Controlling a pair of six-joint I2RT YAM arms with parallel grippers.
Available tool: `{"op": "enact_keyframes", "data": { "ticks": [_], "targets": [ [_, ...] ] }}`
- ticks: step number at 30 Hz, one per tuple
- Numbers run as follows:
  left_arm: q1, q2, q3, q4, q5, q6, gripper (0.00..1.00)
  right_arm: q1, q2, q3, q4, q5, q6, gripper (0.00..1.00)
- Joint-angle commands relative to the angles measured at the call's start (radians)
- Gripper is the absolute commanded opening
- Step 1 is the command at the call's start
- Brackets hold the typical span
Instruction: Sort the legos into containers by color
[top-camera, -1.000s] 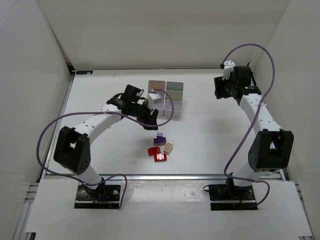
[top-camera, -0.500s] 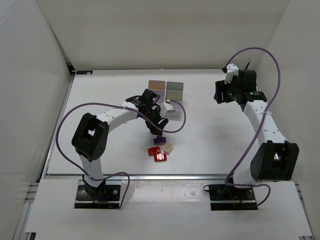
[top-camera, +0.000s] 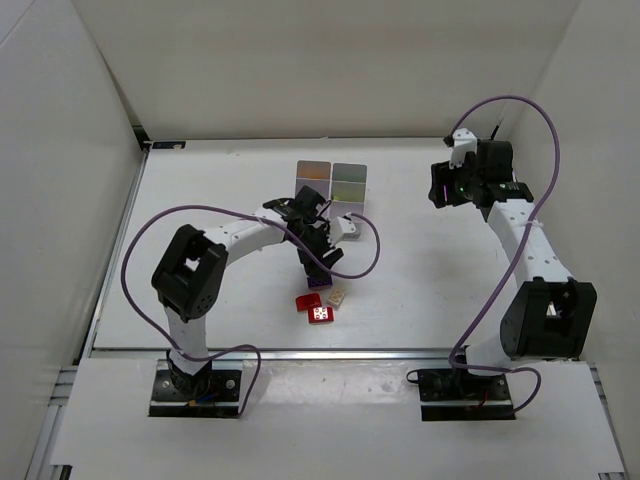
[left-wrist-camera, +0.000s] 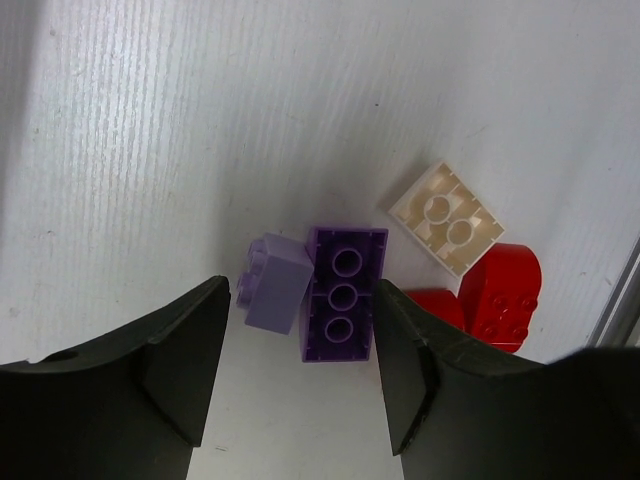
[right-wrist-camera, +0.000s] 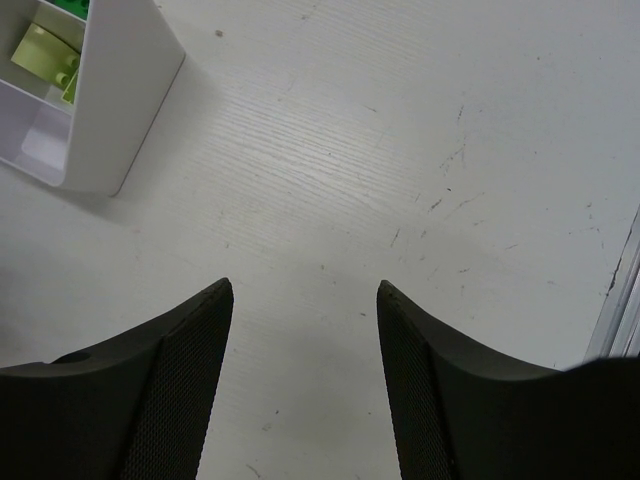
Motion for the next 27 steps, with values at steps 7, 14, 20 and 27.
{"op": "enact_keyframes", "data": {
  "ticks": [7,14,20,27],
  "targets": [
    [-0.001,0.027,0.028,-0.004,-0.025,0.02,0.67,-0.006,0.002,0.01,0.017,-0.022,-0.017,0.64],
    [0.003,0.05,0.031,-0.001,-0.042,0.011,0.58,-0.004,0.01,0.014,0.017,-0.019,-0.025,0.64],
    [0.023,0.056,0.039,0.002,-0.05,-0.003,0.38,-0.004,0.022,0.02,0.02,-0.032,-0.02,0.64],
    [0.034,-0.002,0.039,-0.001,-0.038,0.0,0.26,-0.006,0.025,0.022,0.02,-0.045,-0.02,0.64]
  ]
}}
